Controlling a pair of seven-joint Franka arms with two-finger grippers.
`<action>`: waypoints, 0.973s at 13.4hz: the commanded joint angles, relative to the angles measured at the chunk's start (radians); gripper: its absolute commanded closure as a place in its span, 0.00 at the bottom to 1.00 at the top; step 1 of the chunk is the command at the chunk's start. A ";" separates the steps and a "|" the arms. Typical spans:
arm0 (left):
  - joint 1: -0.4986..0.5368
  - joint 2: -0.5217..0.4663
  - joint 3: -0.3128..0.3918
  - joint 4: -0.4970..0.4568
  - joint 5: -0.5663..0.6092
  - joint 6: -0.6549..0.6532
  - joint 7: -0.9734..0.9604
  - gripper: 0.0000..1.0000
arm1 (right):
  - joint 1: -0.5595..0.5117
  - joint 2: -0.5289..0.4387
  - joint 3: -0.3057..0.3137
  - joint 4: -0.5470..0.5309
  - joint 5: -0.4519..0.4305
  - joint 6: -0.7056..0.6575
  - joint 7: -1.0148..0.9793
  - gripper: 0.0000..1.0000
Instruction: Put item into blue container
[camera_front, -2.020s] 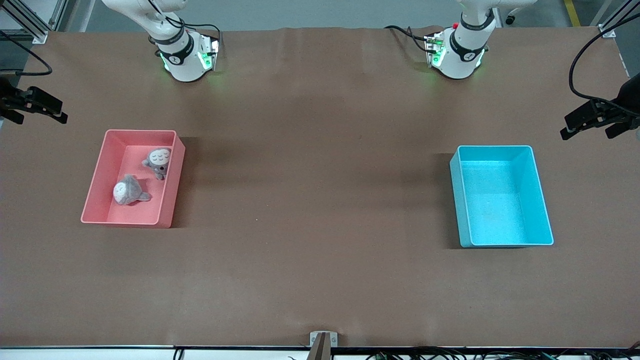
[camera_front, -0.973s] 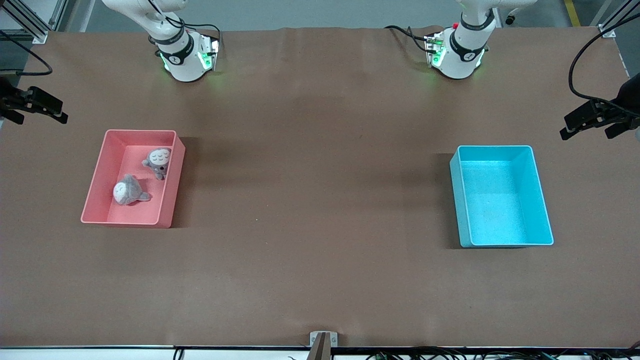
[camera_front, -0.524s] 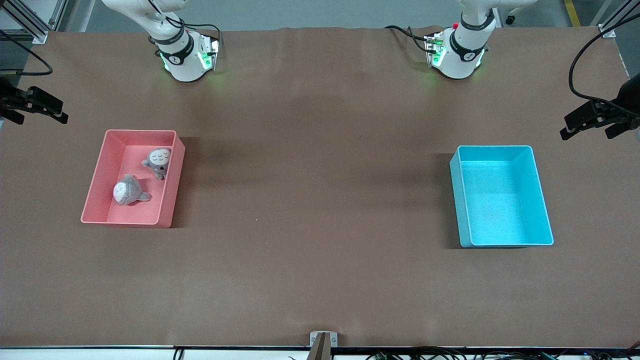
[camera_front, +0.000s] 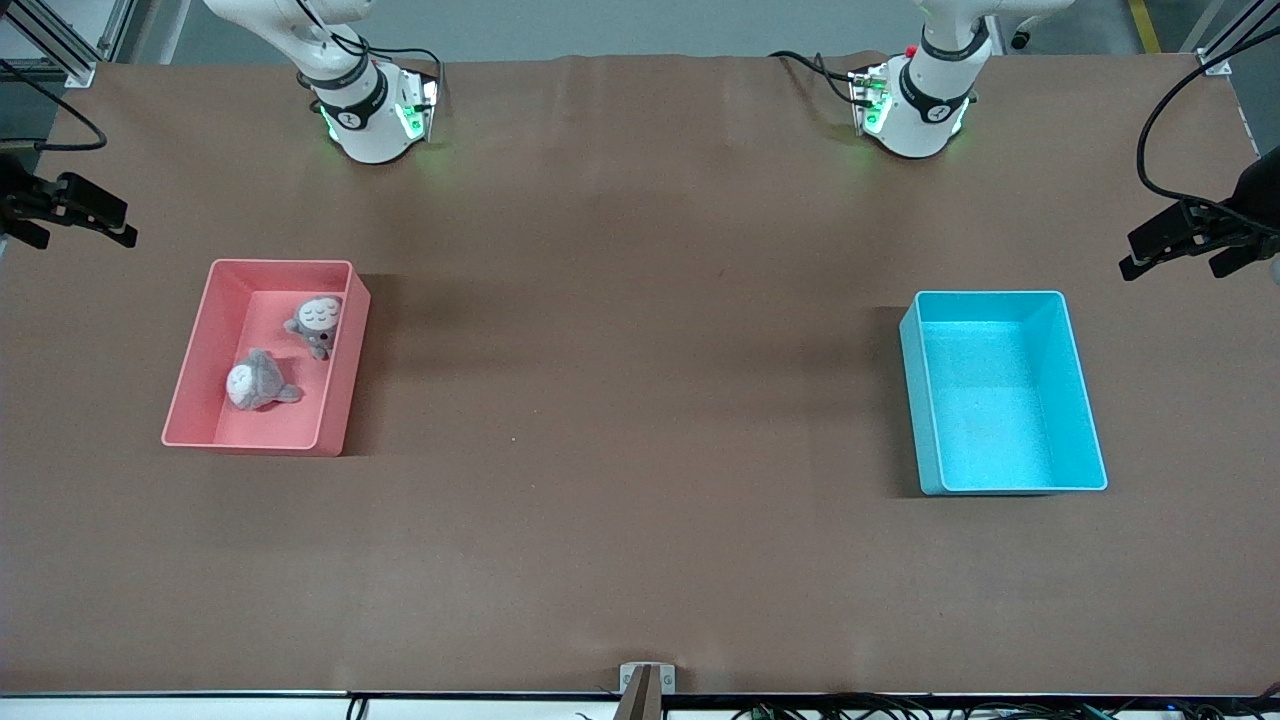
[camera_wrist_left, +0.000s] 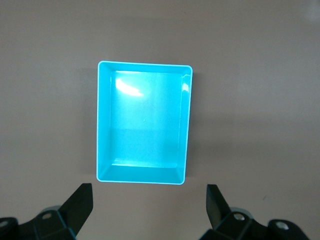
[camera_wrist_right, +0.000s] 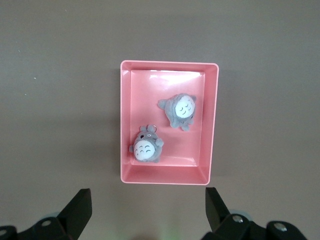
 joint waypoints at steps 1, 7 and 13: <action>-0.003 0.010 0.000 0.006 0.003 -0.009 0.008 0.00 | -0.004 -0.017 0.002 0.020 0.002 -0.005 -0.003 0.00; -0.003 0.010 0.000 0.008 0.001 -0.008 0.006 0.00 | -0.047 0.238 -0.004 0.063 0.003 0.046 -0.012 0.00; -0.003 0.012 0.000 0.006 0.003 -0.008 0.006 0.00 | -0.116 0.237 -0.004 -0.166 0.031 0.233 -0.010 0.00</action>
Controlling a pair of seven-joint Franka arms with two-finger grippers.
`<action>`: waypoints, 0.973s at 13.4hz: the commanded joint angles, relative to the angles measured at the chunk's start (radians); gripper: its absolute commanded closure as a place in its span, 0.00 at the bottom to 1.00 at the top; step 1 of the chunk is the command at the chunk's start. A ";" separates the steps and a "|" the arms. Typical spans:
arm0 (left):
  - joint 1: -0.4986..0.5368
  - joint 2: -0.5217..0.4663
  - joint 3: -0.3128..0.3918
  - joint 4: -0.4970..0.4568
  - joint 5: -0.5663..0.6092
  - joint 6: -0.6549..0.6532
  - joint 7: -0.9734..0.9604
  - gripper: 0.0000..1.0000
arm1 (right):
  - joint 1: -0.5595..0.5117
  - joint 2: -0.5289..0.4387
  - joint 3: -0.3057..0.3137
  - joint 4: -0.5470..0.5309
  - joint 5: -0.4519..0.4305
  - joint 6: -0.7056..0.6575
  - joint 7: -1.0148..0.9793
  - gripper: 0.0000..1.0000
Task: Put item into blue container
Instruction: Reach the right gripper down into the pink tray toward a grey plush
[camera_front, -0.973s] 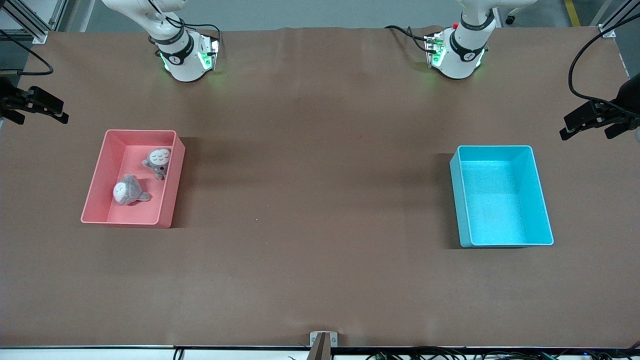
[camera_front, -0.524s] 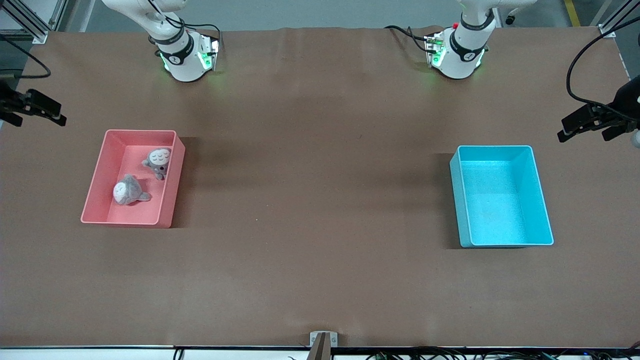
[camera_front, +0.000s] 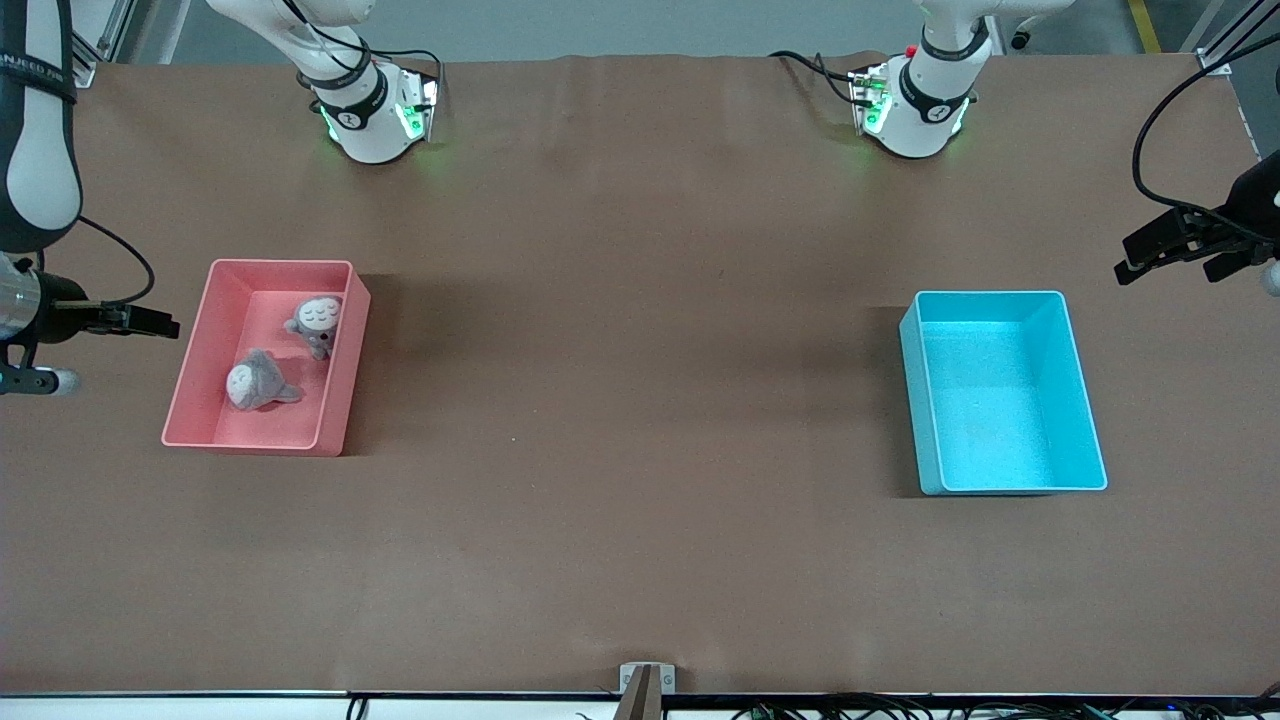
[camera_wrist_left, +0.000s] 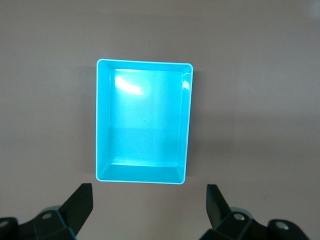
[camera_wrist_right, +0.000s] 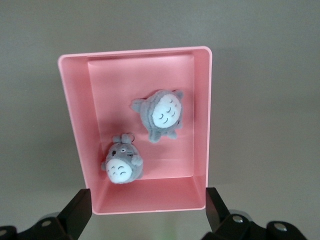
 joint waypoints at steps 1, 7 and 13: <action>-0.003 0.001 0.001 0.007 0.001 -0.008 0.008 0.00 | -0.037 -0.078 0.009 -0.206 0.040 0.154 -0.010 0.00; -0.003 0.001 0.001 0.007 0.001 -0.008 0.008 0.00 | -0.045 -0.100 0.007 -0.510 0.120 0.517 0.020 0.00; -0.004 0.001 0.001 0.009 0.001 -0.008 0.006 0.00 | -0.036 -0.022 0.009 -0.589 0.120 0.751 0.037 0.00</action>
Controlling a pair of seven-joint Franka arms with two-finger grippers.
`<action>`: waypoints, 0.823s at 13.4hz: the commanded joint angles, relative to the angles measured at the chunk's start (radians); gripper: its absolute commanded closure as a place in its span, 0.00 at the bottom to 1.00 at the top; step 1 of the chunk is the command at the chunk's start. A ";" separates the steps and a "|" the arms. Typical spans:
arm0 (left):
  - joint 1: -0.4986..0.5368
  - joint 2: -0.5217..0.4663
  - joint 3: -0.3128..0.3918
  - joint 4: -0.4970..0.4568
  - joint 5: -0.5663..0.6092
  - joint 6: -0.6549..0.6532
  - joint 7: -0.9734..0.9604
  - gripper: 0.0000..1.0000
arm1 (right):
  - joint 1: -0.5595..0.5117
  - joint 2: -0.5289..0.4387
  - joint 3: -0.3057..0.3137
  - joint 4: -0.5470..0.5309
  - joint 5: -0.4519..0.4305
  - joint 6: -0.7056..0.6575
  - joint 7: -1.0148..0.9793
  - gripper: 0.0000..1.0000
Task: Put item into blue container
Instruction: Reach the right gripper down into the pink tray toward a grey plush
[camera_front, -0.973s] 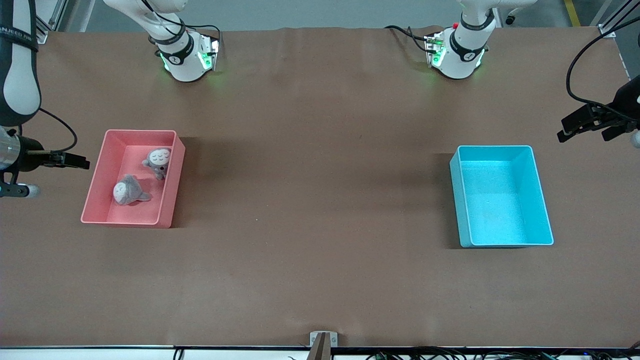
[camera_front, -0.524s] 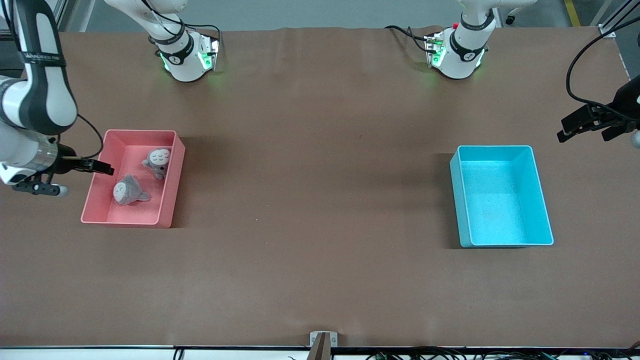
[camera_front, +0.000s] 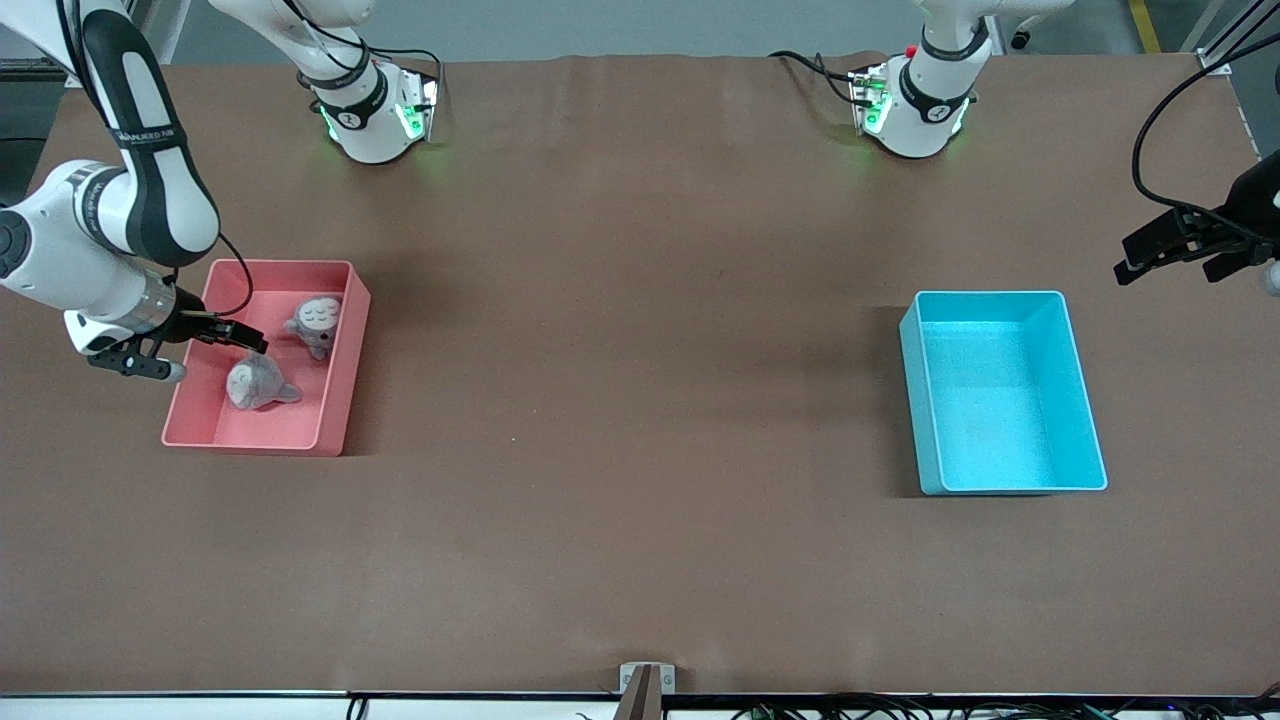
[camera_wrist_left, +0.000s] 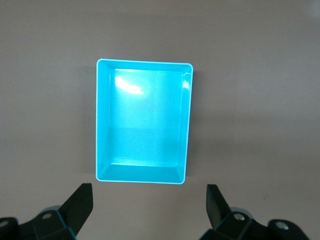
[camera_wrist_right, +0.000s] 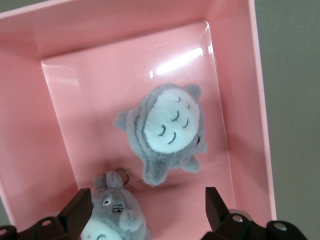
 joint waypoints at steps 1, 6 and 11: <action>-0.004 0.001 0.001 0.009 0.001 -0.008 0.006 0.00 | -0.004 0.049 0.007 -0.028 0.009 0.106 0.013 0.00; -0.004 0.001 0.001 0.009 0.001 -0.009 0.006 0.00 | 0.000 0.140 0.007 -0.028 0.009 0.223 0.013 0.00; -0.004 0.001 0.001 0.009 0.001 -0.008 0.006 0.00 | 0.000 0.180 0.008 -0.031 0.009 0.271 0.014 0.00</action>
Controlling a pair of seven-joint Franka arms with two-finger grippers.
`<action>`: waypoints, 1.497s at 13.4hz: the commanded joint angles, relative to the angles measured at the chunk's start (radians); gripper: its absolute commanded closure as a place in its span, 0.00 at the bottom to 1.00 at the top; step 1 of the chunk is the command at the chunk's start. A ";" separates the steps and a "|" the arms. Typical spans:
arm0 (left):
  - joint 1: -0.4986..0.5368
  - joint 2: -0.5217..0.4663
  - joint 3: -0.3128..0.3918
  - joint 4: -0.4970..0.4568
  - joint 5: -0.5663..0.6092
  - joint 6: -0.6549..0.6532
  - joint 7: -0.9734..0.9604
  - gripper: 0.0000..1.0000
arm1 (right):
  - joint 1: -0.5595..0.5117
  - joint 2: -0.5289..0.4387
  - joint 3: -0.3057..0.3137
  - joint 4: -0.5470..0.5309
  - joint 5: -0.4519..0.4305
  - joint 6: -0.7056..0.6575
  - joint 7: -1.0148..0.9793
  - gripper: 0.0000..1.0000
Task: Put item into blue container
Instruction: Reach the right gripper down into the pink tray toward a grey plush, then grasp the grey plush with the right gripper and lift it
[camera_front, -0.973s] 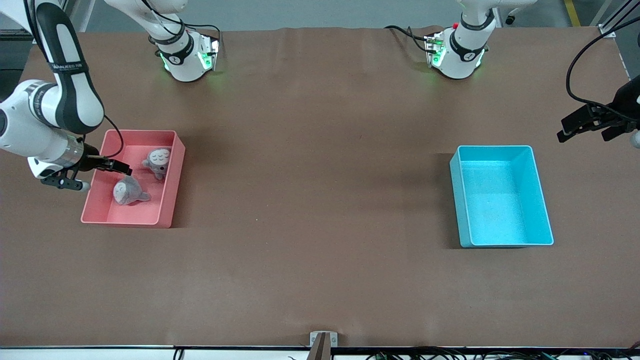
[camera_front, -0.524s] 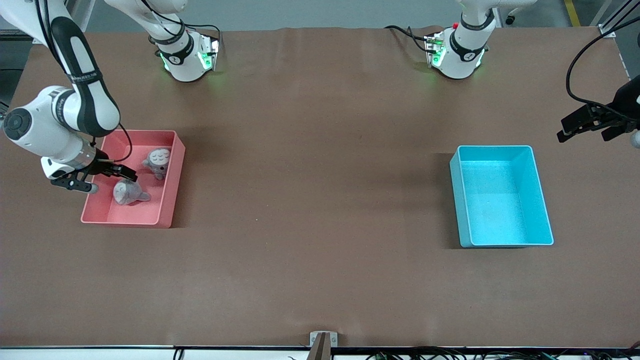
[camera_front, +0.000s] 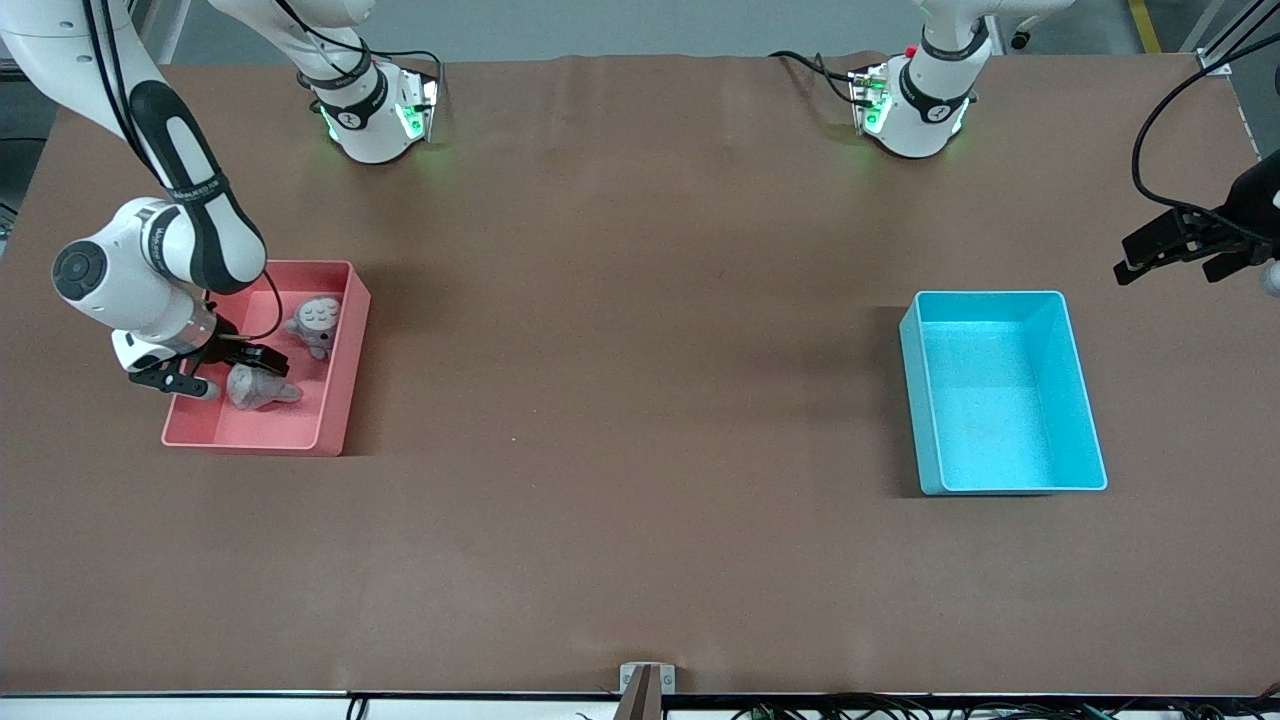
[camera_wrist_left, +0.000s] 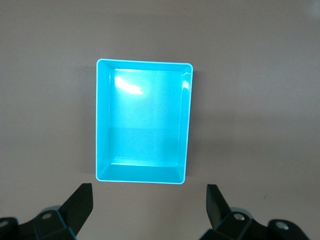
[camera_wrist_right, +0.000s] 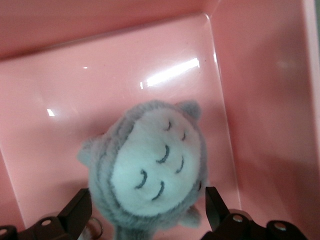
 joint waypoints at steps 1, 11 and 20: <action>-0.004 0.001 0.001 0.009 0.001 -0.008 0.006 0.00 | 0.000 0.013 0.006 -0.012 0.009 0.026 0.013 0.00; -0.004 0.001 0.000 0.011 -0.002 -0.005 0.002 0.00 | 0.000 0.044 0.009 -0.016 0.009 0.026 0.016 0.00; -0.004 0.001 0.000 0.014 -0.002 -0.003 0.002 0.00 | 0.001 0.050 0.009 -0.013 0.011 0.014 0.019 0.24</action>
